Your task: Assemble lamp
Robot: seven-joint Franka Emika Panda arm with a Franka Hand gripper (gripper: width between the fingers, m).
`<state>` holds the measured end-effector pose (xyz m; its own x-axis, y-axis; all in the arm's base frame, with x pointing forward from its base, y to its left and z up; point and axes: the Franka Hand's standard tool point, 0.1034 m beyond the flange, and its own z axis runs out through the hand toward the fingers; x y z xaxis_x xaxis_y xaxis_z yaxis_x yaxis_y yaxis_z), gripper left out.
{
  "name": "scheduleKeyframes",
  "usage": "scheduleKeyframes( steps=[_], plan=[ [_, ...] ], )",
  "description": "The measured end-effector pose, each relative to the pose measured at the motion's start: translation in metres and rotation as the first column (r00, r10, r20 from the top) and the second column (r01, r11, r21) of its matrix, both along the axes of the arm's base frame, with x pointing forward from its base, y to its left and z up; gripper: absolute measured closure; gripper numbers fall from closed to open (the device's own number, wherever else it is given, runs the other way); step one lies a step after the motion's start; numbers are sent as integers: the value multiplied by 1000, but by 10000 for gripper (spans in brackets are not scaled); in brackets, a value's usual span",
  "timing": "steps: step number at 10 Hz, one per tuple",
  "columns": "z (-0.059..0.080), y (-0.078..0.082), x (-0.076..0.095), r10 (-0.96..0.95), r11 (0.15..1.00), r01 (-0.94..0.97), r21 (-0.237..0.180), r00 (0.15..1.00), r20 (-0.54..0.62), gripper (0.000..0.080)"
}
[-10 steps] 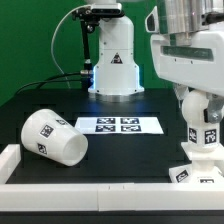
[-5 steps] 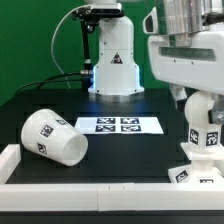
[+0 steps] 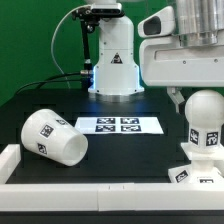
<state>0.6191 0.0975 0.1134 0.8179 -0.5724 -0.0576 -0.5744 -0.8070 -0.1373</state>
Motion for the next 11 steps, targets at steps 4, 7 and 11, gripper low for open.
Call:
scheduleKeyframes(
  steps=[4, 7, 11],
  plan=[
    [3, -3, 3, 638, 768, -624, -141, 766, 85, 101],
    [1, -3, 3, 737, 673, -721, -162, 671, 80, 101],
    [-1, -2, 2, 712, 701, -697, -154, 698, 78, 226]
  ],
)
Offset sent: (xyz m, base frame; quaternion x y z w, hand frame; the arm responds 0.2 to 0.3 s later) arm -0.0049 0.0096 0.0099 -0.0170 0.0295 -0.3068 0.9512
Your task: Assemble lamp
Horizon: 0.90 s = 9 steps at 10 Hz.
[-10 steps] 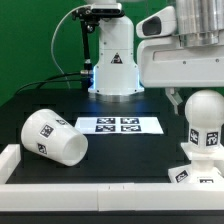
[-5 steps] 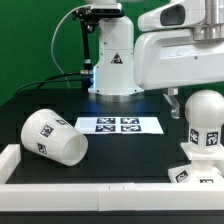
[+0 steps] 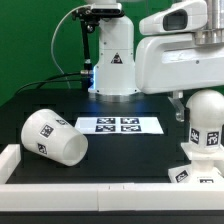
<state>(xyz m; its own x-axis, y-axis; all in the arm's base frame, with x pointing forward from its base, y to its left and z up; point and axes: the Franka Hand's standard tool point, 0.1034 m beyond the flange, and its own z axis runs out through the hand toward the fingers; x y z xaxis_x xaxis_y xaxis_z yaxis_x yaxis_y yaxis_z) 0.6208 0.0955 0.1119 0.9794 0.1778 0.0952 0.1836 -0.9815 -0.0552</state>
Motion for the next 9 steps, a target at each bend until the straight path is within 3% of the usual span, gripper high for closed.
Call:
scheduleKeyframes(
  steps=[3, 5, 7, 9],
  plan=[
    [0, 1, 1, -221, 975, 221, 16, 975, -12, 226],
    [0, 1, 3, -450, 893, 450, 23, 893, -10, 225],
    [0, -1, 3, -681, 731, 681, 53, 732, -13, 225],
    [0, -4, 0, -882, 455, 884, 104, 464, -87, 225]
  ],
)
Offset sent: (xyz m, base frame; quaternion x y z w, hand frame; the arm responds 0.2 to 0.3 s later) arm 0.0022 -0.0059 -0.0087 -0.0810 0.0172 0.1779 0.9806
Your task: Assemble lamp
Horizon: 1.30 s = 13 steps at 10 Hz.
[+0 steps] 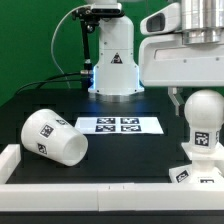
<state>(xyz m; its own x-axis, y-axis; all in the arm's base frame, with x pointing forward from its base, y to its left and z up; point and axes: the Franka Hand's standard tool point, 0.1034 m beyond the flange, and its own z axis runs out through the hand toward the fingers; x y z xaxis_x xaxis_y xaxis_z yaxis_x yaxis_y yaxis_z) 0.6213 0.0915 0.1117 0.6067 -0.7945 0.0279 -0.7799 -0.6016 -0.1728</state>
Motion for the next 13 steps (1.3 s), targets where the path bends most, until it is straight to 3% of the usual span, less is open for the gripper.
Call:
scheduleKeyframes(
  steps=[6, 9, 11, 13],
  plan=[
    [0, 2, -1, -296, 953, 299, 57, 954, -50, 223],
    [0, 1, 1, -704, 679, 723, 129, 691, -165, 223],
    [1, 4, 5, -832, 475, 862, 178, 506, -227, 223],
    [3, 6, 7, -868, 397, 900, 179, 432, -246, 223]
  ],
)
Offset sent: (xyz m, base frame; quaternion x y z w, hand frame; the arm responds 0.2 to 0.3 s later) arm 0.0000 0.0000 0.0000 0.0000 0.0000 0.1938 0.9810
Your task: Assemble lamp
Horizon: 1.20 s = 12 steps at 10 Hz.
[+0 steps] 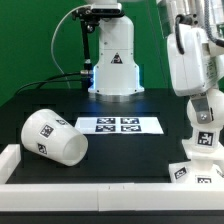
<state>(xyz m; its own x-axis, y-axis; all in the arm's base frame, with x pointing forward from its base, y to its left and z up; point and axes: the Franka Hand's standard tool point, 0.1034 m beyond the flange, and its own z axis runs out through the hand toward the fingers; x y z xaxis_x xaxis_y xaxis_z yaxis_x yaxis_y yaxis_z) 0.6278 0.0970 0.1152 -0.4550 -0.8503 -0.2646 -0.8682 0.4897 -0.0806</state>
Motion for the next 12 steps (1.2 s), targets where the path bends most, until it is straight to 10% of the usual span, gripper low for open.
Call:
scheduleKeyframes(
  steps=[6, 10, 12],
  plan=[
    [2, 2, 0, -30, 1000, 30, 7, 1000, -8, 103],
    [62, 1, 7, 77, 996, -78, 37, 996, 49, 101],
    [53, 3, 4, 79, 996, -81, 30, 996, 41, 101]
  ],
)
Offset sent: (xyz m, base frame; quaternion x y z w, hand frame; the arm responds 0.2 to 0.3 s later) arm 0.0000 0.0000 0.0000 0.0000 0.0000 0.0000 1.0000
